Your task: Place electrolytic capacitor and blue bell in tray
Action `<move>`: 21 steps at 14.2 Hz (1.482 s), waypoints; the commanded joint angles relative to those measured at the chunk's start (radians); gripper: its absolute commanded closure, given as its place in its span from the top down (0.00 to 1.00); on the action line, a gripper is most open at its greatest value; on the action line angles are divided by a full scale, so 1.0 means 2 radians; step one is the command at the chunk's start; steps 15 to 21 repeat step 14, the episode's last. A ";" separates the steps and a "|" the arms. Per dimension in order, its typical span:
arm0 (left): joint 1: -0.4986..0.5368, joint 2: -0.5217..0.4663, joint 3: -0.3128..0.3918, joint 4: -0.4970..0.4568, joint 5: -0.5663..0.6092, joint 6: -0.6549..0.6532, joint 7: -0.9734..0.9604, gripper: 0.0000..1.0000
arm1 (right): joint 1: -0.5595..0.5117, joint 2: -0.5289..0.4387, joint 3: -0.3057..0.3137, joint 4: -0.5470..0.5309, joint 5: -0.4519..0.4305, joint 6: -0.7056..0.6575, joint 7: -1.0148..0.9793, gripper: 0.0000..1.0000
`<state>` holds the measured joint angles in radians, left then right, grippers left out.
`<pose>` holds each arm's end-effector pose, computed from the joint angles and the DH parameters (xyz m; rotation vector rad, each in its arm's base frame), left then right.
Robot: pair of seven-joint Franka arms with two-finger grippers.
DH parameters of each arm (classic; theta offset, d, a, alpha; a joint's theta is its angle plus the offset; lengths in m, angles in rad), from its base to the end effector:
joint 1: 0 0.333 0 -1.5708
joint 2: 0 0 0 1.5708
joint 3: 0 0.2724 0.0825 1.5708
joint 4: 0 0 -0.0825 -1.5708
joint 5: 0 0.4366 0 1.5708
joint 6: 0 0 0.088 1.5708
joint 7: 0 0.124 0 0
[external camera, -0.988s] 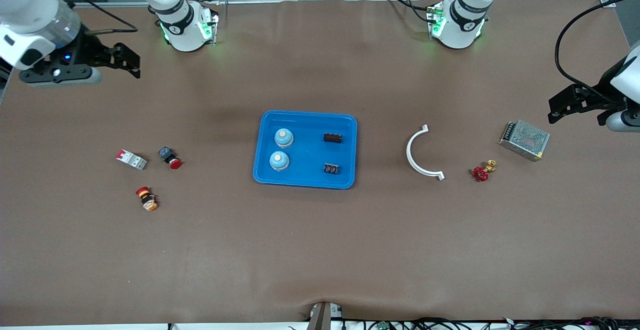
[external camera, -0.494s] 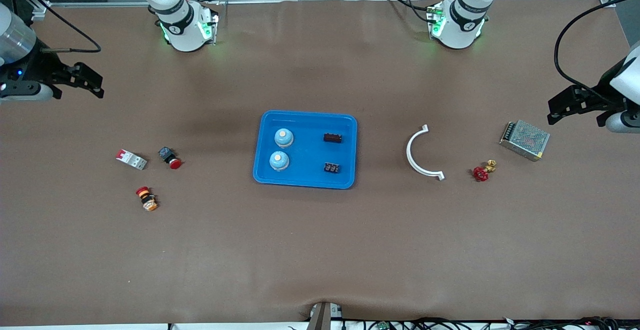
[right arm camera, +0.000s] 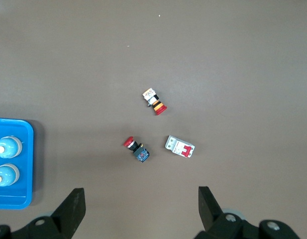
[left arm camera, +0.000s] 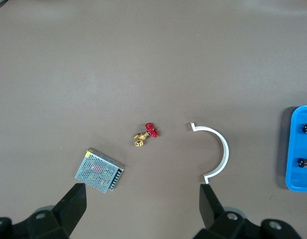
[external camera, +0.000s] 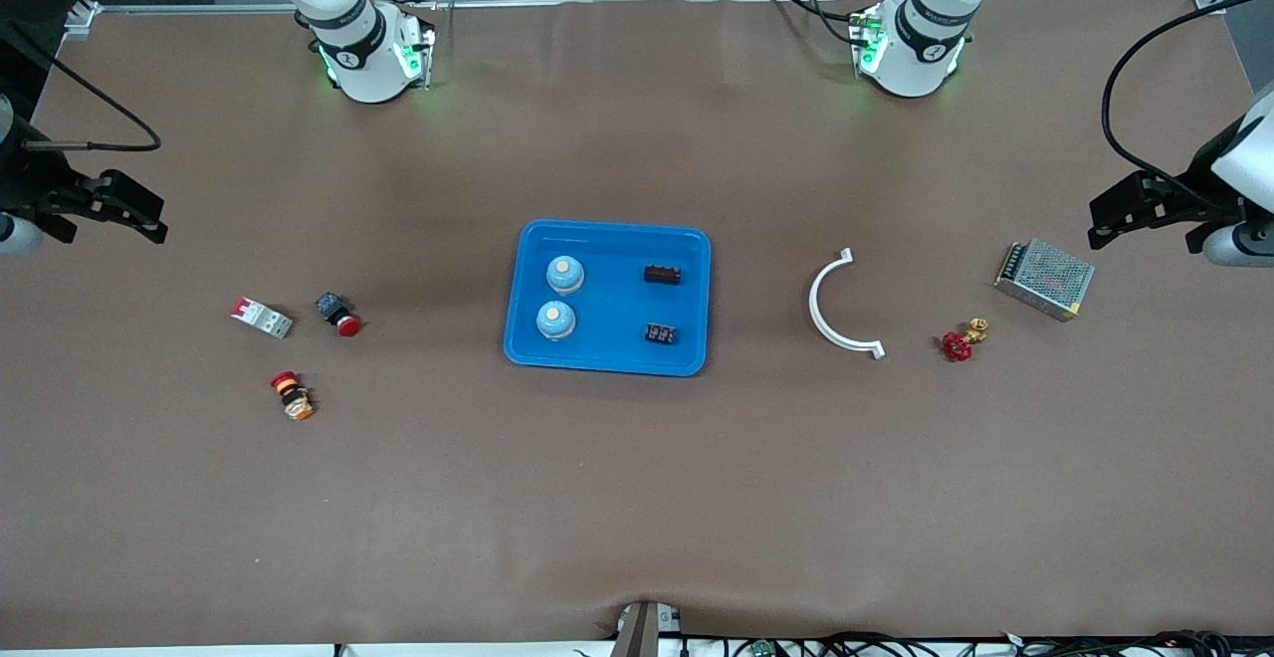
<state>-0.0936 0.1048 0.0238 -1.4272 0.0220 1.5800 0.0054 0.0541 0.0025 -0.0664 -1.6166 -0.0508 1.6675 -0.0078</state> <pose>0.6360 -0.0424 0.5751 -3.1155 0.1170 -0.0761 0.6170 -0.0134 0.5471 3.0894 -0.0013 0.0740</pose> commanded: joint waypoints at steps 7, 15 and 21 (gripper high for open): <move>0.000 0.003 0.000 0.007 -0.003 0.002 -0.005 1.00 | -0.019 0.013 0.009 0.017 0.013 -0.011 -0.027 1.00; 0.000 0.004 0.000 0.007 -0.003 0.002 -0.005 1.00 | -0.018 0.012 0.009 0.017 0.012 -0.013 -0.027 1.00; 0.000 0.004 0.000 0.007 -0.003 0.002 -0.005 1.00 | -0.018 0.012 0.009 0.017 0.012 -0.013 -0.027 1.00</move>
